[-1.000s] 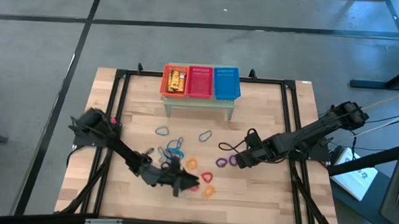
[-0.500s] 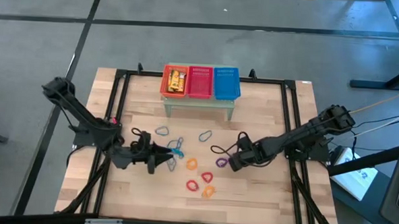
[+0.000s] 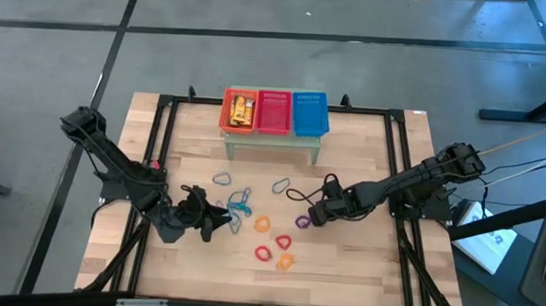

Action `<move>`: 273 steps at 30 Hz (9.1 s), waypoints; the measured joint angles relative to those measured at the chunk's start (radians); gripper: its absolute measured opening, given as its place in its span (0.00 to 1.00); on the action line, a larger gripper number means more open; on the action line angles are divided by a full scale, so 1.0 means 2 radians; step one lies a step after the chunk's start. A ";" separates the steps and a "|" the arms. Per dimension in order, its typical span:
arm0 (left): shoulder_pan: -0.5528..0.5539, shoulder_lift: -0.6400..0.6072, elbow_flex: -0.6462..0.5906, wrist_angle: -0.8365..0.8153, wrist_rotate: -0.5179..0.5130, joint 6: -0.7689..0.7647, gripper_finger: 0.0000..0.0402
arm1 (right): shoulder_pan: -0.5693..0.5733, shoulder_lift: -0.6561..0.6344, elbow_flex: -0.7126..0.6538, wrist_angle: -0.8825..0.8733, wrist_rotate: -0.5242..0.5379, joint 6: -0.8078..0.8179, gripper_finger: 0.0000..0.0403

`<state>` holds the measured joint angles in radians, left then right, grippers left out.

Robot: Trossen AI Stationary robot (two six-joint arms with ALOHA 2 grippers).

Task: Pick & Place Office Desk Supplies
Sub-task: Put the violet spring keychain into the red bin on the shelf

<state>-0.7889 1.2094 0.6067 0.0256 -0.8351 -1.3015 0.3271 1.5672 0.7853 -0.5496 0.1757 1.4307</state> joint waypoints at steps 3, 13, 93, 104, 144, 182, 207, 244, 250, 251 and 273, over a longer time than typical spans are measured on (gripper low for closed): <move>-0.005 0.021 0.000 0.004 0.000 -0.021 0.45 | 0.000 0.012 0.000 0.000 -0.012 -0.001 0.51; -0.021 0.078 0.000 0.078 0.000 -0.052 0.45 | 0.000 0.025 0.001 0.012 -0.034 -0.024 0.51; -0.019 0.086 0.000 0.103 -0.013 -0.041 0.45 | -0.008 0.022 0.075 0.005 -0.094 -0.110 0.05; -0.019 0.086 0.000 0.103 -0.023 -0.041 0.45 | -0.016 0.022 0.221 0.007 -0.074 -0.179 0.05; 0.010 0.086 0.000 0.134 -0.031 -0.019 0.45 | -0.345 0.088 0.400 0.013 -0.088 -0.419 0.06; 0.012 0.086 0.000 0.135 -0.027 0.002 0.45 | -0.201 0.090 0.560 -0.073 -0.254 -0.480 0.47; 0.012 0.086 0.000 0.135 -0.008 0.017 0.45 | 0.025 0.091 0.239 -0.103 -0.047 -0.351 0.46; 0.013 0.086 0.000 0.135 -0.016 0.015 0.45 | 0.009 0.155 0.144 0.056 -0.082 -0.338 0.46; 0.013 0.086 0.000 0.132 -0.016 0.017 0.45 | 0.009 0.156 0.143 0.057 -0.073 -0.326 0.46; 0.013 0.086 0.000 0.131 -0.016 0.017 0.45 | 0.010 0.156 0.143 0.057 -0.068 -0.325 0.46; 0.013 0.086 0.000 0.131 -0.016 0.019 0.45 | -0.016 0.160 0.143 0.032 -0.073 -0.309 0.12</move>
<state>-0.7636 1.3819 0.6067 0.2878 -0.8669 -1.2635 0.2958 1.8874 1.0710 -0.4854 0.0291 0.8124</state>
